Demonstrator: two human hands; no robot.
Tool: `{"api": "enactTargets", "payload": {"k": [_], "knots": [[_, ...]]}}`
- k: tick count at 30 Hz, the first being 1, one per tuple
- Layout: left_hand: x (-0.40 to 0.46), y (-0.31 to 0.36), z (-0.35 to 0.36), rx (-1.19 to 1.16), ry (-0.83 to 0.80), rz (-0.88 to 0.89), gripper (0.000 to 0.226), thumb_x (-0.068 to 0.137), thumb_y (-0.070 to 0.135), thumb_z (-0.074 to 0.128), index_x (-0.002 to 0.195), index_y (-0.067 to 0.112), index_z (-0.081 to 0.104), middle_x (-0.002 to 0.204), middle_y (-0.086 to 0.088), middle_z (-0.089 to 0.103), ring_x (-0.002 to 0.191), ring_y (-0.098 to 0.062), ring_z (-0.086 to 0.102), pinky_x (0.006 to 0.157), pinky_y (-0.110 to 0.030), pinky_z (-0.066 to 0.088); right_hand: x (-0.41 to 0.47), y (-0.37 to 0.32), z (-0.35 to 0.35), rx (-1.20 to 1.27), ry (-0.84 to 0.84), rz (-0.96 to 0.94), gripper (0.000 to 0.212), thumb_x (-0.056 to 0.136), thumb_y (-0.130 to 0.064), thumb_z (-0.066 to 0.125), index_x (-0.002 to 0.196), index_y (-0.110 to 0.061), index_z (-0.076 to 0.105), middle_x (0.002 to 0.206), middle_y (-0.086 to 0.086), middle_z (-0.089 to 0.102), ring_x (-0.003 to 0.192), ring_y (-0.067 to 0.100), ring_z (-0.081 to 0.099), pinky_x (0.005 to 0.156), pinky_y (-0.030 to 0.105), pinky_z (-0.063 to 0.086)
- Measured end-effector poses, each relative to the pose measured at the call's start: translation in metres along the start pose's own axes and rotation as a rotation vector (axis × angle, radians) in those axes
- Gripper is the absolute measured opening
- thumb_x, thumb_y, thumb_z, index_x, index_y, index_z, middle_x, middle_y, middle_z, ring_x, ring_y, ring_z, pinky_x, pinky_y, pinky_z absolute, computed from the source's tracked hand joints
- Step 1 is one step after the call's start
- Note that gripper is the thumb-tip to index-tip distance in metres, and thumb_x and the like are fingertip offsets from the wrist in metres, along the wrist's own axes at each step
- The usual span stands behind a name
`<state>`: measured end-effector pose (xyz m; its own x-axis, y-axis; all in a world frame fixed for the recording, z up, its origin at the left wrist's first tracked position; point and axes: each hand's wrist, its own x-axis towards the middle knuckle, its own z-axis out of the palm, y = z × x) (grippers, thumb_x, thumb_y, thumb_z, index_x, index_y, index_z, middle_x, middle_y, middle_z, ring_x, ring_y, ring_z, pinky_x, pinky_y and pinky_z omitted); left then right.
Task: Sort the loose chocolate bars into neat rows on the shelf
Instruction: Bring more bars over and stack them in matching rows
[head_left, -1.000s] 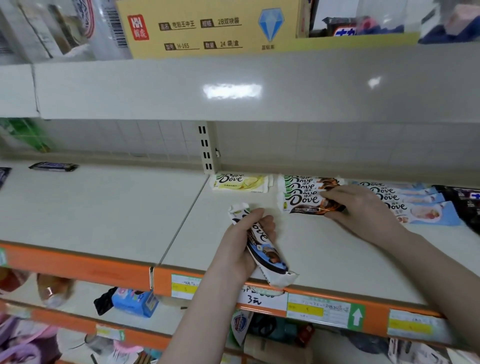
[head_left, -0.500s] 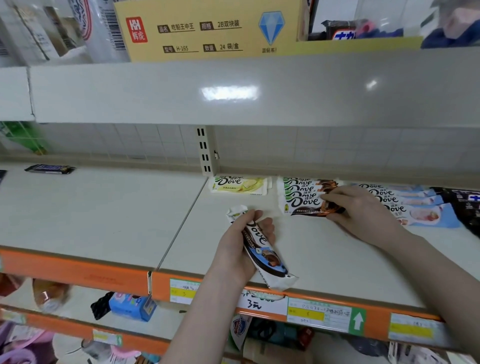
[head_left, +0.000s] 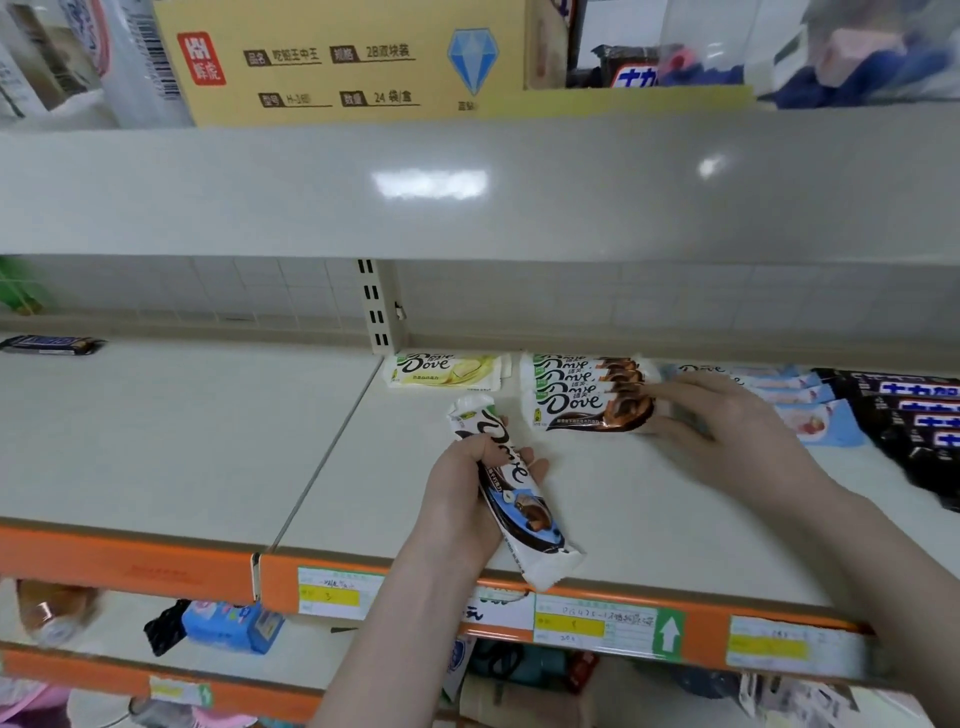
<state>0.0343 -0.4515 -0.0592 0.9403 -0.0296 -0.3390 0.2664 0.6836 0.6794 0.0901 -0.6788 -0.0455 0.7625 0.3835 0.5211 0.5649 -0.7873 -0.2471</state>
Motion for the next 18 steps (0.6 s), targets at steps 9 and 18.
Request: {"api": "enactTargets", "payload": {"k": [9, 18], "knots": [[0.0, -0.053, 0.083, 0.316, -0.251, 0.139, 0.025, 0.077, -0.018, 0.05, 0.09, 0.001, 0.059, 0.073, -0.014, 0.072, 0.071, -0.027, 0.072, 0.067, -0.034, 0.06, -0.057, 0.044, -0.066, 0.15, -0.029, 0.185, 0.03, 0.084, -0.022, 0.063, 0.113, -0.016, 0.064, 0.099, 0.001, 0.067, 0.088, 0.014, 0.061, 0.079, 0.021, 0.044], [-0.013, -0.164, 0.209, 0.603, -0.289, 0.252, 0.027, 0.064, -0.008, 0.072, 0.089, -0.004, 0.062, 0.089, -0.019, 0.069, 0.091, -0.037, 0.068, 0.085, -0.043, 0.052, -0.119, 0.139, -0.165, 0.407, 0.074, 0.287, 0.021, 0.084, -0.012, 0.061, 0.103, -0.019, 0.068, 0.087, -0.008, 0.068, 0.077, -0.01, 0.059, 0.067, 0.001, 0.039]]}}
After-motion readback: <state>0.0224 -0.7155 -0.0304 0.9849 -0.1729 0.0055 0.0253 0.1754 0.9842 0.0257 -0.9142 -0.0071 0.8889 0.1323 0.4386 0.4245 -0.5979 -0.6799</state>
